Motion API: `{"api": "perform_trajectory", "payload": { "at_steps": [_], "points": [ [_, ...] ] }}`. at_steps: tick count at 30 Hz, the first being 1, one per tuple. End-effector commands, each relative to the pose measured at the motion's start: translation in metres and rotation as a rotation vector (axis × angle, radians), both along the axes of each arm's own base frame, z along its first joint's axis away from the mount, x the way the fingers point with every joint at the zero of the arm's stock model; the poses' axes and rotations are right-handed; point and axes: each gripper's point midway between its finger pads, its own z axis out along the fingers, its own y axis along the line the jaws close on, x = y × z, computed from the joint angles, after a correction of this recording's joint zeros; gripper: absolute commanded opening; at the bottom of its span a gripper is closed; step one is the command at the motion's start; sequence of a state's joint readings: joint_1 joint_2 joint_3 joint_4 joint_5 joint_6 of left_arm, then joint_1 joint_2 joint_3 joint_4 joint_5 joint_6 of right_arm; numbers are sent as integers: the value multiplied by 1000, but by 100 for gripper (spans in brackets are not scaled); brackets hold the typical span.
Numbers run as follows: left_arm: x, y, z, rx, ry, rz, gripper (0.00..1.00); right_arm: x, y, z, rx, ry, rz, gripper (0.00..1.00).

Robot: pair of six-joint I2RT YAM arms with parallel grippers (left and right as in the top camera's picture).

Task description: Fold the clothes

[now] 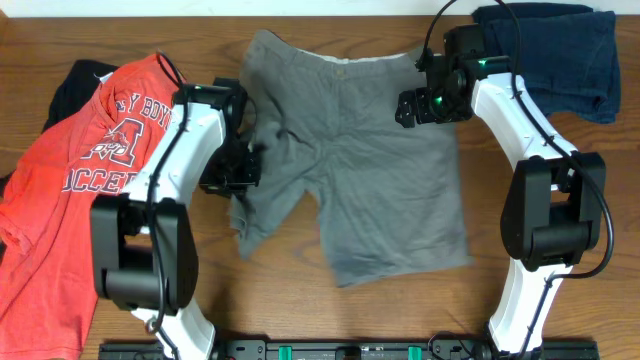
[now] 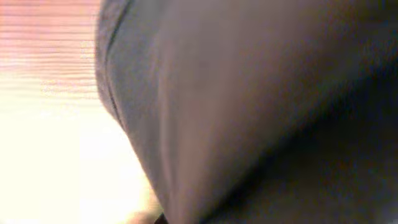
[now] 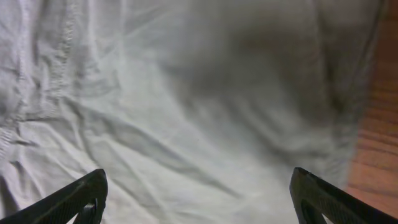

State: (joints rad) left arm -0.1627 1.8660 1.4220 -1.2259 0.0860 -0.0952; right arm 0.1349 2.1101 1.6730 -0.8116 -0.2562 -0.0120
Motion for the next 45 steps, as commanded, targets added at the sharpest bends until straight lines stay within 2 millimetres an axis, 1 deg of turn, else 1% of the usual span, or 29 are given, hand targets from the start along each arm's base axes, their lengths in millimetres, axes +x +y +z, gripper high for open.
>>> {"api": "perform_trajectory", "payload": {
  "at_steps": [1, 5, 6, 7, 8, 9, 10, 12, 16, 18, 20, 22, 25, 27, 30, 36, 39, 41, 42, 45],
  "points": [
    [10, 11, 0, 172, -74, 32, 6, 5, -1, 11, 2, -31, 7, 92],
    [12, -10, -13, 226, -122, -52, 7, 5, -1, 11, 2, -30, 7, 92],
    [9, -13, -16, 239, -125, -76, 17, 4, -1, 11, 2, -29, 7, 92],
    [7, -17, -18, 248, -126, -98, 31, 4, -1, 11, 2, -29, 7, 92],
    [4, -22, -20, 250, -125, -119, 49, 4, -1, 11, 2, -29, 7, 92],
    [1, -27, -22, 250, -123, -139, 59, 5, -1, 11, 2, -30, 7, 92],
    [-1, -31, -22, 250, -123, -154, 67, 5, -1, 11, 3, -30, 7, 91],
    [-3, -39, -22, 250, -127, -180, 76, 5, -1, 11, 2, -31, 7, 92],
    [-1, -36, -20, 285, -144, -195, 80, 5, -1, 11, 3, -31, 7, 92],
    [3, -30, -14, 292, -154, -174, 80, 5, -1, 11, 2, -31, 7, 92],
    [11, -26, -4, 273, -183, -110, 80, 5, -1, 11, 2, -31, 7, 92],
    [18, -43, 5, 144, -215, -73, 80, 5, -1, 11, 2, -32, 7, 93],
    [19, -78, 6, -45, -219, -128, 80, 6, -1, 11, 3, -35, 7, 93],
    [15, -88, -3, -62, -205, -153, 80, 5, -1, 11, 3, -30, 7, 93],
    [3, -95, -25, -45, -150, -186, 80, 2, -2, 10, 1, -18, 7, 94],
    [-19, -87, -70, 14, 14, -195, 81, 0, -2, 9, -1, -9, 7, 94],
    [-27, -85, -84, 21, 75, -214, 81, 0, -2, 9, 0, -10, 7, 94],
    [-28, -84, -85, 21, 84, -225, 81, 1, -2, 10, 0, -12, 7, 94],
    [-27, -84, -82, 20, 81, -225, 81, 1, -2, 10, 0, -13, 7, 94],
    [-19, -86, -61, 11, 52, -224, 81, 1, -2, 10, 0, -14, 7, 94]
  ]
}}
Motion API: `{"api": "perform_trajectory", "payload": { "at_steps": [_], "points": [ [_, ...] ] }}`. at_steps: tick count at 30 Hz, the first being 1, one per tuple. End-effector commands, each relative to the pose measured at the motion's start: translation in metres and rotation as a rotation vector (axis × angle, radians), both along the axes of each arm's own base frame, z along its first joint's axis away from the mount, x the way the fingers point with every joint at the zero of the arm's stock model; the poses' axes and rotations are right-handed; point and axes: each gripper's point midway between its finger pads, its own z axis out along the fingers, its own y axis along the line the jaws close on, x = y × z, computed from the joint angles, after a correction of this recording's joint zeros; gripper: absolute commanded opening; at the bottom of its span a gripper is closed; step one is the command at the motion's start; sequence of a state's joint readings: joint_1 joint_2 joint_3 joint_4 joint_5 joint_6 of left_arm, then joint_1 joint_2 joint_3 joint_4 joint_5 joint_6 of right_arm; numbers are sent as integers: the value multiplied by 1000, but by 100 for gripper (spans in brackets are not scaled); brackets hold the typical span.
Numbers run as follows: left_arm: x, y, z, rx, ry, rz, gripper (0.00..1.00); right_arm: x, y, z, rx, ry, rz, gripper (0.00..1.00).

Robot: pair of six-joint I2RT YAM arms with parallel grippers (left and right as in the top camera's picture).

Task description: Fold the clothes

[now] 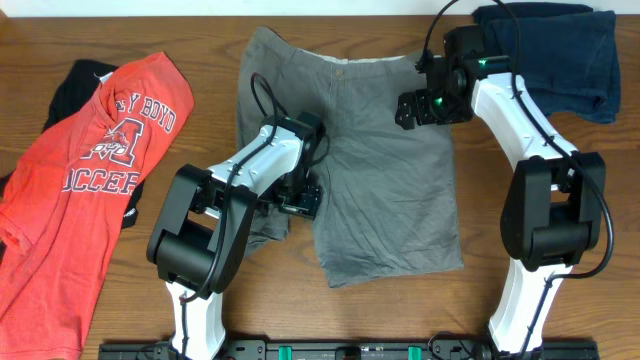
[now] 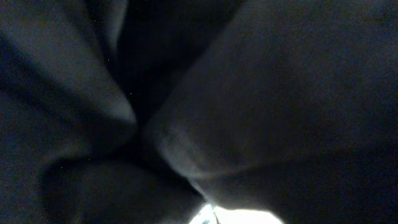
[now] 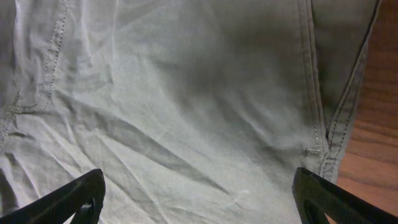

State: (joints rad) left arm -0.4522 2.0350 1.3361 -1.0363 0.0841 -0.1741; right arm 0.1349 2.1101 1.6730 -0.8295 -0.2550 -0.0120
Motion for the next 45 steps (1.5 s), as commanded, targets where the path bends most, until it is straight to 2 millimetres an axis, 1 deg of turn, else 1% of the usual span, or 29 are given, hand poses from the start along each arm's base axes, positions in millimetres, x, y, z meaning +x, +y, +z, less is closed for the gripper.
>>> {"api": "perform_trajectory", "payload": {
  "at_steps": [1, 5, 7, 10, 12, 14, 15, 17, 19, 22, 26, 31, 35, 39, 42, 44, 45],
  "points": [
    [8, -4, 24, -37, -27, -12, 82, 5, -1, 11, 4, -31, 7, 95],
    [22, -9, 68, -92, -148, -27, 82, 5, -1, 11, 4, -31, 8, 94],
    [26, -8, 86, -109, -207, -23, 85, 5, -1, 11, 4, -30, 7, 94],
    [32, 8, 110, -109, -283, 12, 87, 4, -1, 11, 4, -29, 8, 95],
    [37, 21, 120, -114, -313, 55, 87, 5, -1, 11, 4, -29, 7, 95],
    [44, 39, 123, -107, -329, 103, 87, 5, -1, 11, 4, -29, 7, 95],
    [47, 51, 122, -102, -329, 124, 87, 5, -1, 11, 3, -30, 7, 95],
    [49, 65, 116, -96, -317, 137, 87, 5, -1, 11, 3, -30, 7, 95],
    [46, 73, 105, -118, -282, 134, 87, 5, -1, 11, 4, -29, 7, 95],
    [39, 69, 88, -201, -231, 114, 87, 5, -1, 11, 3, -31, 7, 95],
    [31, 72, 65, -203, -200, 129, 87, 5, -1, 11, 3, -30, 8, 95],
    [19, 74, 45, -198, -172, 132, 86, 5, -1, 11, 3, -31, 7, 95],
    [20, 74, 36, -201, -187, 130, 79, 6, -1, 11, 4, -35, 8, 95],
    [21, 71, 26, -218, -206, 138, 70, 6, -1, 11, 4, -34, 8, 95],
    [15, 68, 21, -238, -189, 142, 56, 5, -1, 11, 3, -33, 7, 95],
    [12, 68, 18, -236, -181, 143, 44, 6, -1, 11, 3, -35, 7, 95],
    [12, 68, 18, -236, -179, 143, 41, 6, -1, 11, 3, -35, 7, 95]
  ]
}}
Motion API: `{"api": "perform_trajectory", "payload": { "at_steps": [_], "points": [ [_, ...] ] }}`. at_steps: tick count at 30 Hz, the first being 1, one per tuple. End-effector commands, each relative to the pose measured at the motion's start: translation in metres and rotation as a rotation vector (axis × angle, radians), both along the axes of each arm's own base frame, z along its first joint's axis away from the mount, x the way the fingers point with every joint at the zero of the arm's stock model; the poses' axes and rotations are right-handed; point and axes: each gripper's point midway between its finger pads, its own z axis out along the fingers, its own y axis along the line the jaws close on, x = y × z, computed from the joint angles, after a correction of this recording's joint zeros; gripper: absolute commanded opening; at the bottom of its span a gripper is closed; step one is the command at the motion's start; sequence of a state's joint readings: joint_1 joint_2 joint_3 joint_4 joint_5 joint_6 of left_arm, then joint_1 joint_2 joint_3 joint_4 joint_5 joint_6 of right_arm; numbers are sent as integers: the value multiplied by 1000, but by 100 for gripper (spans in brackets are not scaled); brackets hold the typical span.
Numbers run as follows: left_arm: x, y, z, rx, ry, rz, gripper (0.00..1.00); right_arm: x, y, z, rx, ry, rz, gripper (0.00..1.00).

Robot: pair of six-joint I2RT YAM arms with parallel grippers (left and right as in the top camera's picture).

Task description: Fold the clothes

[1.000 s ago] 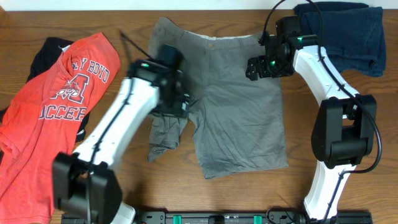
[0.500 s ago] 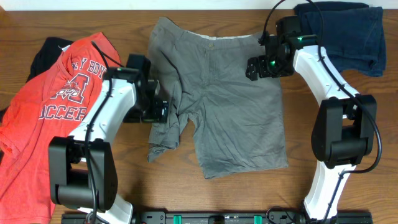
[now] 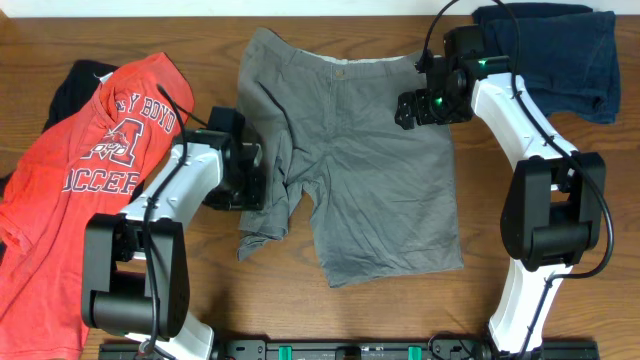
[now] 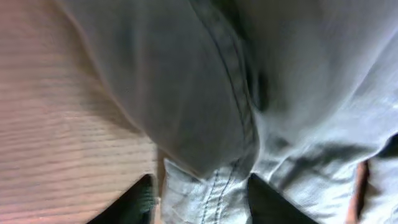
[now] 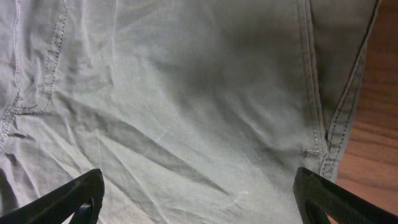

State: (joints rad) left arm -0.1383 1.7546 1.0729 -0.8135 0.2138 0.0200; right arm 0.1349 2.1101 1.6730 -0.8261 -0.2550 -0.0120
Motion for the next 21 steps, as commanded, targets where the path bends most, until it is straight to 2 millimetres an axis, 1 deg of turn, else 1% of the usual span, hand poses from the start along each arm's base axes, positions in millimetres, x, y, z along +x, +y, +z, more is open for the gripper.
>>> {"api": "perform_trajectory", "payload": {
  "at_steps": [1, 3, 6, 7, 8, 10, 14, 17, 20, 21],
  "points": [
    [-5, -1, -4, -16, 22, 3, 37, 5, -1, 11, 3, -32, 7, 95],
    [-5, -1, -4, -16, 22, 3, 33, 5, -1, 11, 3, -33, 7, 95],
    [-5, -1, -4, -16, 22, 3, 23, 5, -1, 11, 3, -32, 7, 95],
    [-5, -1, -4, -16, 22, 3, 19, 5, -1, 11, 3, -32, 7, 95],
    [-5, -1, -4, -16, 22, 3, 11, 5, -1, 11, 3, -32, 7, 95],
    [-6, -2, -4, -19, 25, 3, 6, 5, -1, 11, 3, -32, 7, 95],
    [-6, -1, -2, -17, 30, 4, 6, 6, -1, 11, 3, -34, 7, 95],
    [2, 6, 10, -13, 24, 29, 6, 6, -1, 11, 3, -34, 7, 95],
    [17, 25, 31, 10, -11, 82, 6, 6, -1, 11, 3, -34, 7, 95],
    [24, 37, 40, 37, -30, 121, 6, 6, -1, 11, 3, -33, 7, 95]
  ]
}}
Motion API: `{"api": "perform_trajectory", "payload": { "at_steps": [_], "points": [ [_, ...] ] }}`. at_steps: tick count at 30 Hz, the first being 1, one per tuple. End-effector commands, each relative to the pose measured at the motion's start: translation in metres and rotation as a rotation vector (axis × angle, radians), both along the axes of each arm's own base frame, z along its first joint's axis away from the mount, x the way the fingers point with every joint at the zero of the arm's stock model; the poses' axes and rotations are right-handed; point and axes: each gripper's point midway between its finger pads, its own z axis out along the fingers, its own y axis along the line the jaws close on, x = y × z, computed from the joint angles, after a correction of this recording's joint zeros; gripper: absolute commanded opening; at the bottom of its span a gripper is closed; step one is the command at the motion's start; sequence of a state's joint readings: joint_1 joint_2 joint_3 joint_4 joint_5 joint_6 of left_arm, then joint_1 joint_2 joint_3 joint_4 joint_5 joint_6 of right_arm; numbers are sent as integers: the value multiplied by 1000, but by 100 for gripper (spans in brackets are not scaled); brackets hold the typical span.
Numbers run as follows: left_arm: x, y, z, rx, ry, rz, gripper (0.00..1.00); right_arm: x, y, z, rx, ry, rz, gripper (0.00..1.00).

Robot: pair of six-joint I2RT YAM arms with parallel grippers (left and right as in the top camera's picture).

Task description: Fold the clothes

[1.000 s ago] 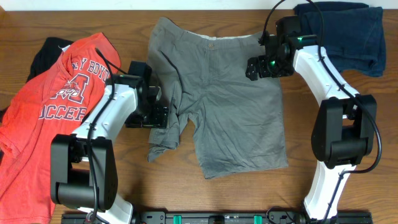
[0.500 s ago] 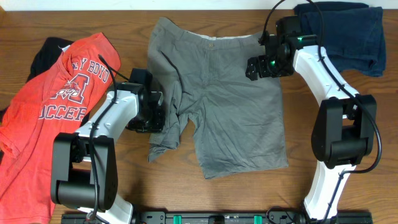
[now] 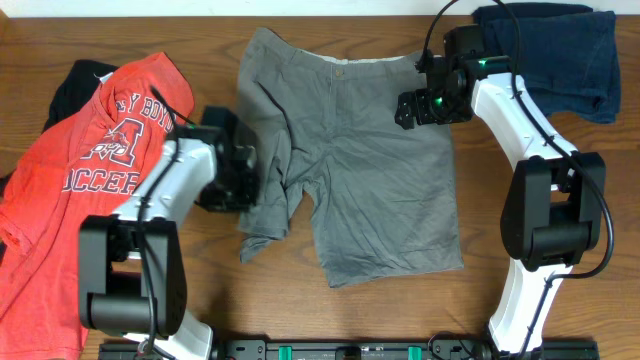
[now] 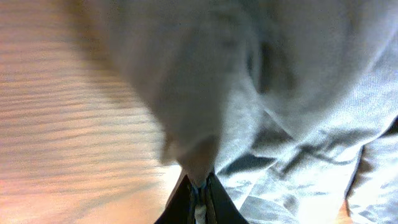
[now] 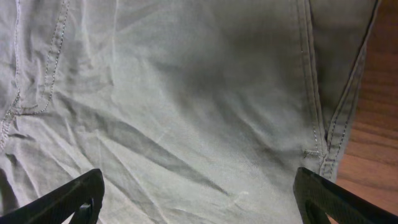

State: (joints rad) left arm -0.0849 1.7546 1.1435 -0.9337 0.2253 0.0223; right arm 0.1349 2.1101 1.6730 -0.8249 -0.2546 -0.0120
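Observation:
Grey shorts [image 3: 370,160] lie spread on the wooden table, waistband at the far side, the left leg bunched and crumpled [image 3: 262,215]. My left gripper [image 3: 245,180] is at the left edge of that leg, shut on a fold of the grey fabric [image 4: 198,168]; its fingers [image 4: 211,198] pinch together at the bottom of the left wrist view. My right gripper [image 3: 410,108] hovers open over the shorts' upper right, its fingertips [image 5: 81,196] wide apart above the cloth [image 5: 186,106].
A red printed T-shirt [image 3: 80,170] lies at the left over a black garment [image 3: 75,80]. A dark blue garment [image 3: 555,50] sits at the far right corner. Bare wood [image 3: 560,300] shows along the front edge.
My left gripper has shut on the edge of the shorts' left leg, where it stood open over that fabric before. It shifted slightly left. The right gripper and the shorts' body are unchanged.
My left gripper was first at the shorts' left leg edge beside the red shirt. Then it was further right, over the middle of the shorts with the leg pulled inward. Later it was back at the left edge, open, and now it pinches the fabric there.

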Motion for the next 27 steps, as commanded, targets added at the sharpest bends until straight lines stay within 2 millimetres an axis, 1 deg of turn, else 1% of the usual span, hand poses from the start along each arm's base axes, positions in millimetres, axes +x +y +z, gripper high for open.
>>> {"api": "perform_trajectory", "payload": {
  "at_steps": [1, 3, 6, 11, 13, 14, 16, 18, 19, 21, 22, 23, 24, 25, 27],
  "points": [
    [32, 36, 30, 78, -98, 106, 6, 5, -1, 11, 3, -32, 7, 95],
    [44, 64, 43, 142, -141, 172, 6, 5, -1, 11, 3, -32, 7, 95],
    [51, 100, 51, 221, -170, 247, 6, 5, -1, 11, 4, -32, 7, 95],
    [41, 168, 55, 409, -167, 414, 6, 5, -2, 11, 3, -33, 6, 95],
    [35, 183, 56, 432, -158, 468, 6, 5, -2, 11, 3, -33, 6, 95],
    [32, 186, 56, 432, -150, 491, 6, 5, -1, 11, 3, -32, 7, 95],
    [24, 188, 55, 428, -120, 536, 6, 5, -1, 11, 4, -32, 7, 95],
    [19, 181, 53, 392, -92, 531, 7, 5, -1, 11, 4, -30, 6, 93],
    [17, 173, 51, 352, -77, 528, 13, 4, -1, 11, 5, -27, 4, 91],
    [13, 153, 49, 247, -40, 521, 30, 1, -2, 10, 9, -6, -17, 89],
    [8, 142, 49, 197, -10, 517, 46, -3, -2, 8, 11, 16, -33, 87],
    [4, 135, 49, 174, 15, 511, 61, -7, -2, 7, 13, 41, -49, 85],
    [-2, 130, 49, 162, 41, 503, 70, -13, -2, 6, 14, 68, -63, 84],
    [-6, 126, 50, 161, 64, 495, 76, -19, 0, 4, 13, 98, -73, 82],
    [-13, 119, 50, 161, 97, 474, 81, -32, 5, 2, 7, 147, -70, 79]
  ]
}}
